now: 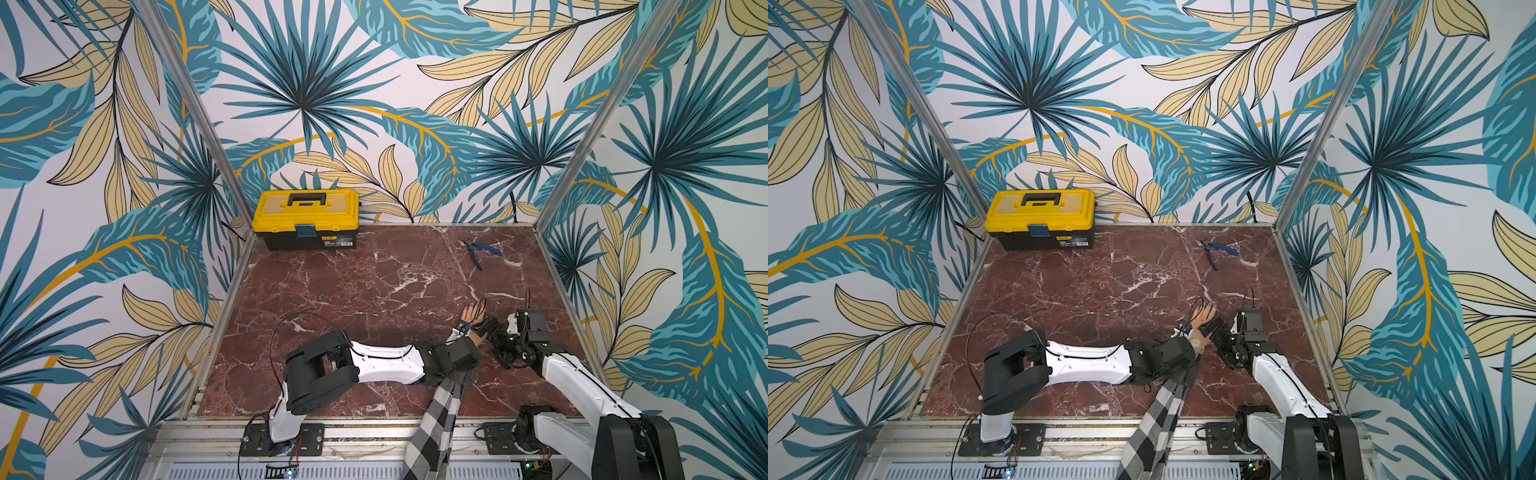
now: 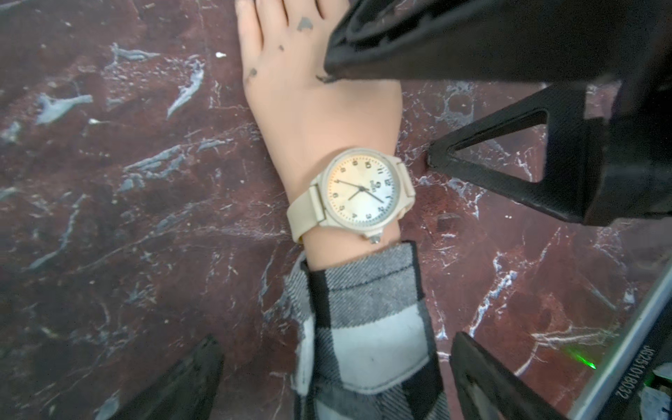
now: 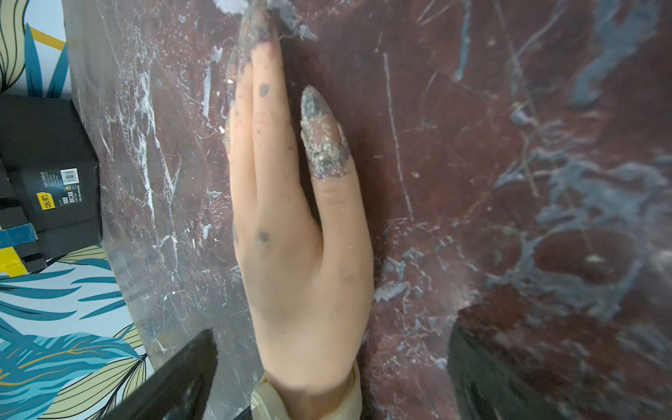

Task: Take off the watch
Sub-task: Adjust the hand at the center of the board.

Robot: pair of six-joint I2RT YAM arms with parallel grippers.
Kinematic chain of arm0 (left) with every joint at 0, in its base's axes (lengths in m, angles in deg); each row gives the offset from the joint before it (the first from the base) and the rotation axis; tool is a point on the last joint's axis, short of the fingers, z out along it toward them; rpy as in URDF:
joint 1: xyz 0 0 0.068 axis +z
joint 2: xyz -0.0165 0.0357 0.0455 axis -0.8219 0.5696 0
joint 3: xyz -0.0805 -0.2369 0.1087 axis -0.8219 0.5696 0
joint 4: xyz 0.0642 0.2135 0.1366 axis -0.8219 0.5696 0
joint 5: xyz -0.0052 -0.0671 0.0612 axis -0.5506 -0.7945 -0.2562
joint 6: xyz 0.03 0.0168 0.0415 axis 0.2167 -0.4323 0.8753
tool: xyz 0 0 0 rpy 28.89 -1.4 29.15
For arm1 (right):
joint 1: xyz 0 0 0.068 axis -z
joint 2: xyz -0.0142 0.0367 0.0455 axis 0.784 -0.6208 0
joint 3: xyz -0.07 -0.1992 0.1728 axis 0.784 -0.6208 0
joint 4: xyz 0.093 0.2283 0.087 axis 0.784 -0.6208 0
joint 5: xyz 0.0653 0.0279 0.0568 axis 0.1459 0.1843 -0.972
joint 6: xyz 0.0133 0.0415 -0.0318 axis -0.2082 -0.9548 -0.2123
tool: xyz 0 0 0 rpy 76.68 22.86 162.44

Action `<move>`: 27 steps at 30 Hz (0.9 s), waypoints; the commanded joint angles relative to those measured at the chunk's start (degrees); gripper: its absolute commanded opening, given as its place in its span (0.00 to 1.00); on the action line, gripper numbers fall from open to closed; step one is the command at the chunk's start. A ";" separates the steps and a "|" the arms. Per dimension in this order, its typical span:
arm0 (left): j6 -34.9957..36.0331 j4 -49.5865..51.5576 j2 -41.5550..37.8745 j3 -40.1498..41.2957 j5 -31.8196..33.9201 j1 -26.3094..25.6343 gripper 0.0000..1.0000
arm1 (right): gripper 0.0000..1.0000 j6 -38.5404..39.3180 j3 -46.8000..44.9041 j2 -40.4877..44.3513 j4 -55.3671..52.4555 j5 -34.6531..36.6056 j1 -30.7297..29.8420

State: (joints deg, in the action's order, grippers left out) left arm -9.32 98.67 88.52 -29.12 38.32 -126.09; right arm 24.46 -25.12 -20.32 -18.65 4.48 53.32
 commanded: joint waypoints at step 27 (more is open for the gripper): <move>-3.51 1.11 0.19 5.50 -3.01 3.62 0.99 | 0.63 -5.71 -9.78 -10.95 41.17 -11.93 0.72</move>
State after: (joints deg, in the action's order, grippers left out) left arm -12.73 95.52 88.42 -25.47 35.63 -123.66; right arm 19.41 -34.06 -30.95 16.94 -5.13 53.95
